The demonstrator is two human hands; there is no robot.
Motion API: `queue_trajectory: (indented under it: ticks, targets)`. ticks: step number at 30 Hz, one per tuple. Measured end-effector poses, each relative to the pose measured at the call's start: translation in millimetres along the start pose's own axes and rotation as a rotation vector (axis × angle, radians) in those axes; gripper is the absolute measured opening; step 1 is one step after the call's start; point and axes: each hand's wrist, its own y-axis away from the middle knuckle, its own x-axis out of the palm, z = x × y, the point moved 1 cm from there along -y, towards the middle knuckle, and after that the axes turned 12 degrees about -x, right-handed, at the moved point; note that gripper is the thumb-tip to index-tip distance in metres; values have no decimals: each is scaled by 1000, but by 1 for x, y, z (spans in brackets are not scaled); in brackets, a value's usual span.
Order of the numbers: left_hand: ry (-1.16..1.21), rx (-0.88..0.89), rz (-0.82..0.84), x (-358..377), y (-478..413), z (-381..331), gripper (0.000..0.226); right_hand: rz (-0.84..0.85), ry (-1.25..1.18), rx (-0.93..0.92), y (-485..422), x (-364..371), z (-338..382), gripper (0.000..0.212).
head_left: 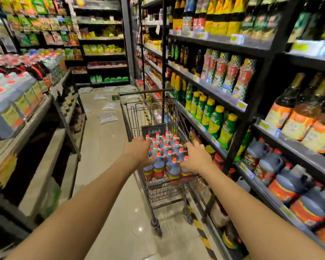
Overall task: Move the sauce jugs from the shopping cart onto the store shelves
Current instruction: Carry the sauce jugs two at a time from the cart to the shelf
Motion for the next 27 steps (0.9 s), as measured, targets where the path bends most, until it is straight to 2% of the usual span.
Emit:
queue_trajectory:
  ticks: [5,9,21,27]
  targets:
    - [-23,58,82,45,-96,-33,86,51,-16,77,-84,23,-64,81]
    - [-1,66,165,81,-166,-60,80,85,-45,92,-159,35,-110,73]
    - [-36,206,348,152,-306,-108,69,241,-178,200,-269,94,-180,84]
    - [-45,410,452,210,-343,-125,74,260,-226,349,-279,145,-183,56]
